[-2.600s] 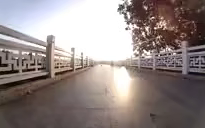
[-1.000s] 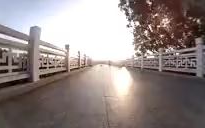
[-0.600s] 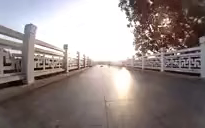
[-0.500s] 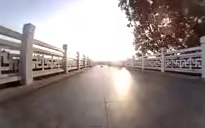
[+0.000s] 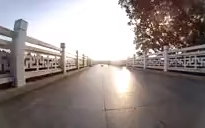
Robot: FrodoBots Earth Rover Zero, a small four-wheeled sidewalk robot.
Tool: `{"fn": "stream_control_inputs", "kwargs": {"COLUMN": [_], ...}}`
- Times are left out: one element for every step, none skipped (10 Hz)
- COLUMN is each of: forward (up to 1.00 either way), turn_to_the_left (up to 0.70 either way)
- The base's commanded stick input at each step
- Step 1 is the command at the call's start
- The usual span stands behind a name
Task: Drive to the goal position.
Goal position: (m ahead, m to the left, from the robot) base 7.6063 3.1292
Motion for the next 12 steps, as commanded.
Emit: {"fn": "stream_control_inputs", "kwargs": {"forward": [0.45,0.45,0.45,0.45,0.45,0.45,0.45,0.45,0.45,0.45,0.45,0.45], "turn_to_the_left": [0.00,0.00,0.00,0.00,0.00,0.00,0.00,0.00,0.00,0.00,0.00,0.00]}}
